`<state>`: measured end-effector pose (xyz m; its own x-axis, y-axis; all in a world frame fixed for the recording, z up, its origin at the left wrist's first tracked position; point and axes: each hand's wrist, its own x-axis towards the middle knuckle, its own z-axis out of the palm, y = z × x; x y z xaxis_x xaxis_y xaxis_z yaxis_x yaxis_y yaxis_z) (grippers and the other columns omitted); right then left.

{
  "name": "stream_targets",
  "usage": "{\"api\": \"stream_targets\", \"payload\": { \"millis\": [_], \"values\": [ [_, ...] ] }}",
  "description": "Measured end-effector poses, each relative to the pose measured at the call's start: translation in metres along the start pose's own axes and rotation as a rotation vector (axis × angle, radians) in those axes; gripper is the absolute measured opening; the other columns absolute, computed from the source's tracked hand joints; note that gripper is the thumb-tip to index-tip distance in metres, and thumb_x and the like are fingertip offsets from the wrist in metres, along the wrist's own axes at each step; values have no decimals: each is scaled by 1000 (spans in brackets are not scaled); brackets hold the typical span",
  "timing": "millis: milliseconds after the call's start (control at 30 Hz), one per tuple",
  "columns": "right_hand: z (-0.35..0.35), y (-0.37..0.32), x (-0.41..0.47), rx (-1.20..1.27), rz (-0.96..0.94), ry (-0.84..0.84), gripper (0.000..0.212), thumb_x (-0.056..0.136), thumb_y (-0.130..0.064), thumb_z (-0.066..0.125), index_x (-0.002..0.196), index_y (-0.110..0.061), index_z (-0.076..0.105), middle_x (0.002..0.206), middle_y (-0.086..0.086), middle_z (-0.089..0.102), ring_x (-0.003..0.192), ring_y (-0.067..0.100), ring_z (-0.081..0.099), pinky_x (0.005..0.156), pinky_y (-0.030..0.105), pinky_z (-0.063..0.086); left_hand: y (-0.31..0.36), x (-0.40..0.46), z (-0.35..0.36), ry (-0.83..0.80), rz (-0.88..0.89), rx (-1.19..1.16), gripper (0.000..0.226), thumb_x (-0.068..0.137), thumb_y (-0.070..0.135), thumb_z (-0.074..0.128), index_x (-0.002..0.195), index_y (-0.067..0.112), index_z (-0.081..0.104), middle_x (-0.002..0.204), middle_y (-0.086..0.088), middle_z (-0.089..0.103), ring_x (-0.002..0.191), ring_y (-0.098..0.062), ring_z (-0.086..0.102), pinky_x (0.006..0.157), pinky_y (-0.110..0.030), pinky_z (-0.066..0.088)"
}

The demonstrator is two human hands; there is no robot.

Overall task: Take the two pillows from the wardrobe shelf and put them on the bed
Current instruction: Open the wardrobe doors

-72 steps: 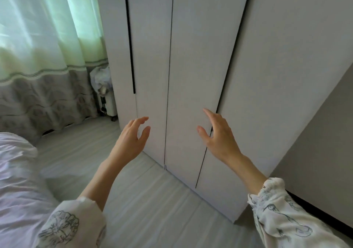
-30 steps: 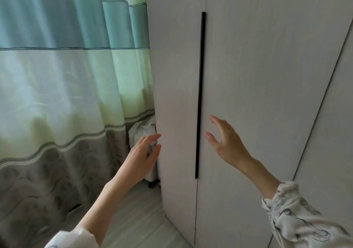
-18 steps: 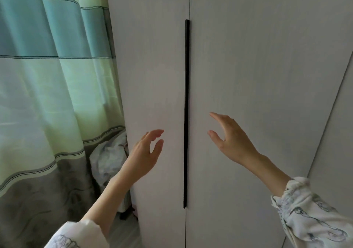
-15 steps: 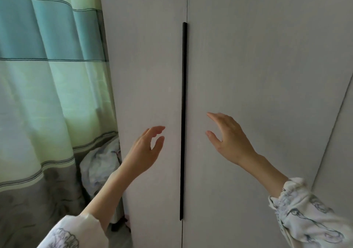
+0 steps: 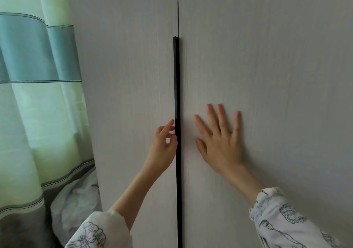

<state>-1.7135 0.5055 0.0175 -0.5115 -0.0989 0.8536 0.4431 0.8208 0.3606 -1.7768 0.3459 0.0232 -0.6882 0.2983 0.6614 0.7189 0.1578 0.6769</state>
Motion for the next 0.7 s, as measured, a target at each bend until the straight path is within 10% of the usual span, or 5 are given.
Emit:
{"api": "stream_targets", "payload": {
  "millis": [233, 700],
  "values": [
    [9, -1, 1, -58, 23, 74, 63, 93, -49, 30, 149, -24, 13, 156, 12, 2, 143, 33, -2, 111, 62, -4, -6, 1, 7, -52, -25, -95, 52, 94, 11, 37, 142, 30, 33, 117, 0, 48, 102, -8, 54, 86, -22, 46],
    [-41, -25, 2, 119, 153, -252, 64, 86, -34, 54, 144, -23, 30, 156, 13, 11, 143, 35, 5, 110, 62, 4, -1, -49, -60, -151, -14, -148, 61, 93, 1, 29, 142, 38, 26, 116, 6, 44, 101, -1, 50, 82, -12, 41]
  ]
}}
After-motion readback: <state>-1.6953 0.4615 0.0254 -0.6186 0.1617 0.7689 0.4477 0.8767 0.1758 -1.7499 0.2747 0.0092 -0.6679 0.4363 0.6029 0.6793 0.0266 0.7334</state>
